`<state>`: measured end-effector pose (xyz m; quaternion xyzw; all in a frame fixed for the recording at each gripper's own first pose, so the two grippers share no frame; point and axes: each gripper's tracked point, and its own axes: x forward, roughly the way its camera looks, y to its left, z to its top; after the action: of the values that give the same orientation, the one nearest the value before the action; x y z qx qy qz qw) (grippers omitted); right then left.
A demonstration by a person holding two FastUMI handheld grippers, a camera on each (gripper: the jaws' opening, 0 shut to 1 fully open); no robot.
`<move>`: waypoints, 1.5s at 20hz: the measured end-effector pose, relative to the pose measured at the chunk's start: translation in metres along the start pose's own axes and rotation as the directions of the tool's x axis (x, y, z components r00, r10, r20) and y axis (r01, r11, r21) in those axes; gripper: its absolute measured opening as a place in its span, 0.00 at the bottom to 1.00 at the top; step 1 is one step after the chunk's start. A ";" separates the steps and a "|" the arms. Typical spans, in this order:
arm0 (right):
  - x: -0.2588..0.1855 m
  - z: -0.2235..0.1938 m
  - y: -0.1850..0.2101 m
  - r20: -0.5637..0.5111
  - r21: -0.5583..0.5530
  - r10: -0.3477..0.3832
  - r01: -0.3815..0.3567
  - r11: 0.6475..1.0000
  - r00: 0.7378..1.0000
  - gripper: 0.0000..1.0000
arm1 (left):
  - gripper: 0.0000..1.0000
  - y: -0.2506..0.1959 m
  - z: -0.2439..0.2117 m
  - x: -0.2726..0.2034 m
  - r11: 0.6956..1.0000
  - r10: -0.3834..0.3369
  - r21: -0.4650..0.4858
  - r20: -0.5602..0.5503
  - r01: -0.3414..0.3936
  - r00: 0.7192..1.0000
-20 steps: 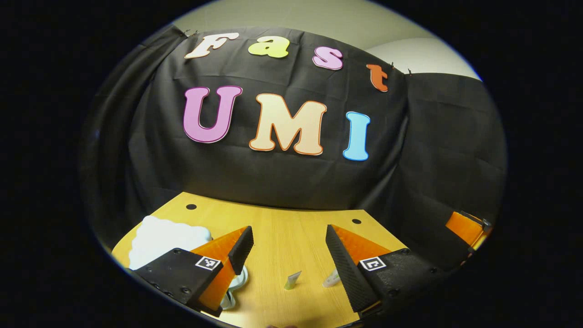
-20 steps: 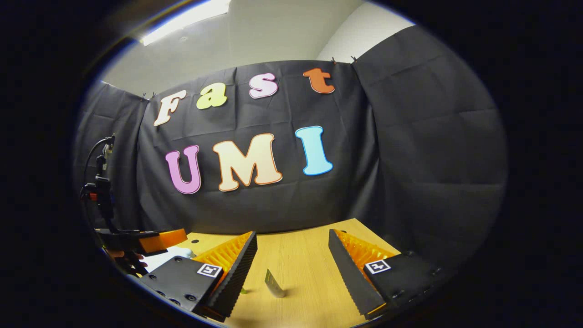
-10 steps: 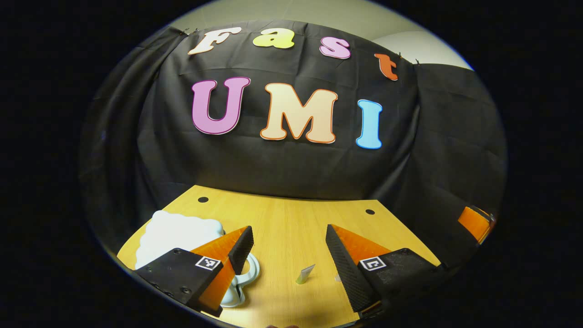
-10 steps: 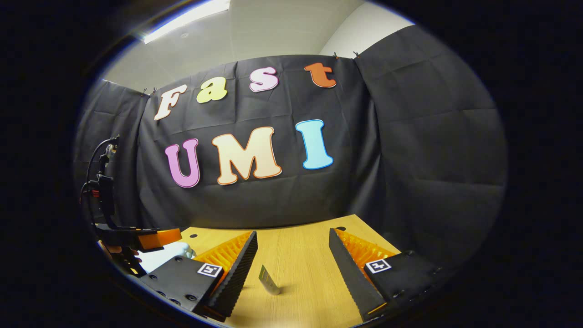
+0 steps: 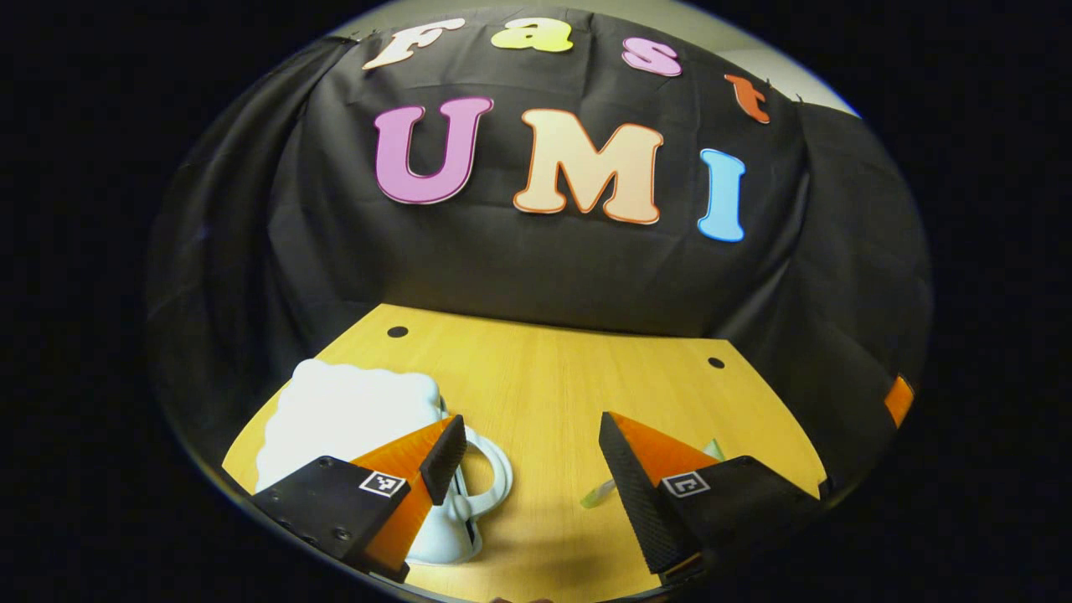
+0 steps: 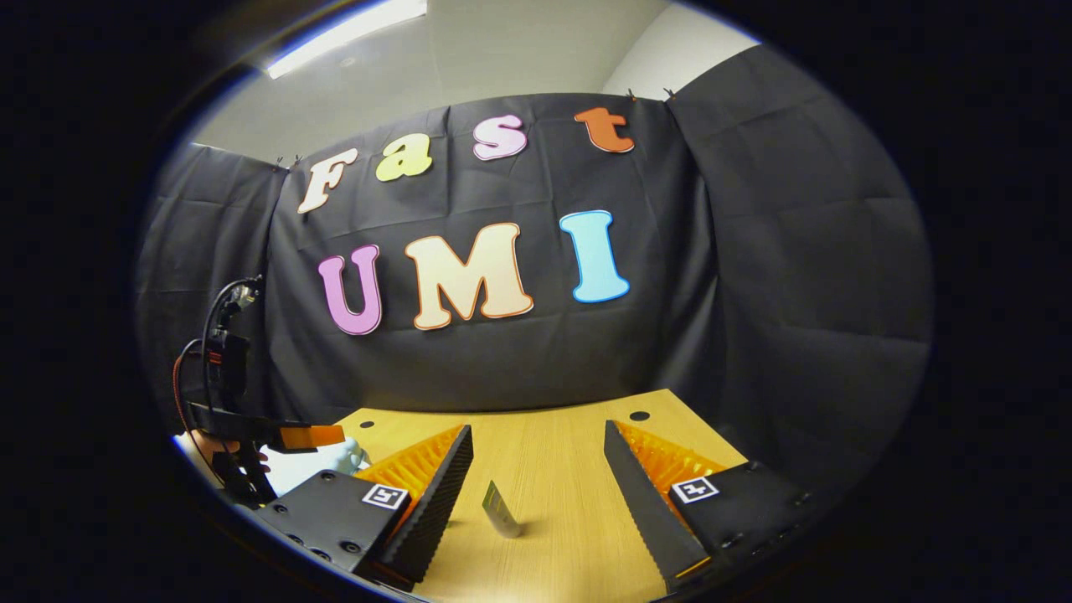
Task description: First open the suitcase, pack the skin care products into it, and then close the suitcase.
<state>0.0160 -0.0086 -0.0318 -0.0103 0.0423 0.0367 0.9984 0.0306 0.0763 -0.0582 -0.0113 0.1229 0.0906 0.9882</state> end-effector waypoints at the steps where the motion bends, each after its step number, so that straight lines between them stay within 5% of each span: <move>1: 0.001 -0.004 -0.004 -0.012 0.003 -0.003 0.003 1.000 1.000 0.98 | 0.95 0.003 -0.004 0.005 1.000 0.004 -0.015 -0.018 -0.004 1.000; 8: 0.006 -0.016 -0.027 -0.047 0.020 -0.029 0.030 0.999 0.999 0.98 | 0.95 0.024 -0.027 0.057 0.992 0.049 -0.104 -0.201 -0.071 0.978; 12: 0.011 -0.022 -0.037 -0.061 0.028 -0.043 0.045 0.999 0.997 0.98 | 0.95 0.036 -0.051 0.079 0.988 0.091 -0.085 -0.347 -0.128 0.933; 15: 0.014 -0.030 -0.043 -0.083 0.034 -0.050 0.052 0.998 0.995 0.98 | 0.94 0.029 -0.069 0.092 0.988 0.051 -0.109 -0.451 -0.111 0.891; 30: 0.017 -0.038 -0.075 -0.090 0.076 -0.092 0.099 0.992 0.992 0.98 | 0.43 0.041 -0.131 0.113 0.974 0.107 -0.063 -0.720 -0.219 0.686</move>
<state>0.0350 -0.0828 -0.0695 0.0262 0.0865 -0.0132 0.9958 0.0993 0.1303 -0.2132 -0.1058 0.4887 0.1755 0.8480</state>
